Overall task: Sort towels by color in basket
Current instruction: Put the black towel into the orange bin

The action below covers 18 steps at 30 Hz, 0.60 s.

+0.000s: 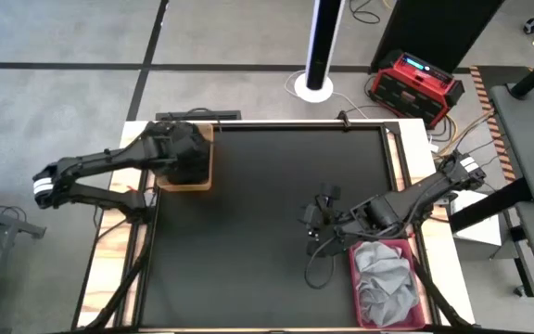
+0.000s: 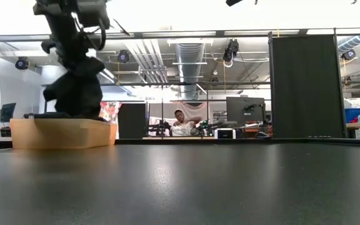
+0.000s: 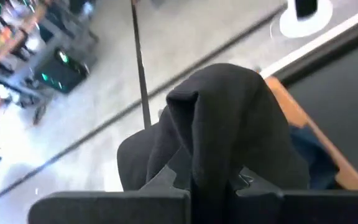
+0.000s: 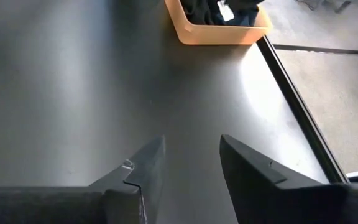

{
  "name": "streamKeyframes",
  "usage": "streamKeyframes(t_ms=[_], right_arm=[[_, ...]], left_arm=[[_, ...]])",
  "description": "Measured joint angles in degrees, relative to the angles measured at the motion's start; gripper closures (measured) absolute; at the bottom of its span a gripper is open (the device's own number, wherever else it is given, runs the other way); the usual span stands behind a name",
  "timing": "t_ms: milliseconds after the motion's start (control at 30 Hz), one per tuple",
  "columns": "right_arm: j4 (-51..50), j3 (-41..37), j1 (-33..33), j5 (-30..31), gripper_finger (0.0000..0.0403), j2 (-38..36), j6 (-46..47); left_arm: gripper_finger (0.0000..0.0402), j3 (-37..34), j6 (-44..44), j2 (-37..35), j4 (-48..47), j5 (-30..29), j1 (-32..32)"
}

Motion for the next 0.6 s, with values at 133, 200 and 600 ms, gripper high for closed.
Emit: streamKeyframes(t_ms=[133, 200, 600], right_arm=[[0.00, 0.00, 0.00, -0.01, 0.0249, 0.00, 0.00], [0.02, 0.00, 0.00, 0.18, 0.0246, 0.00, -0.06], [0.00, -0.07, 0.00, 1.40, 0.0248, 0.00, 0.05]], left_arm=[[0.0402, -0.04, -0.06, 4.01, -0.22, 4.05, 2.51], [0.0402, -0.08, -0.06, 6.53, -0.22, 4.98, 2.63], [0.0401, -0.13, -2.03, 16.27, -0.02, 12.23, 2.72]])
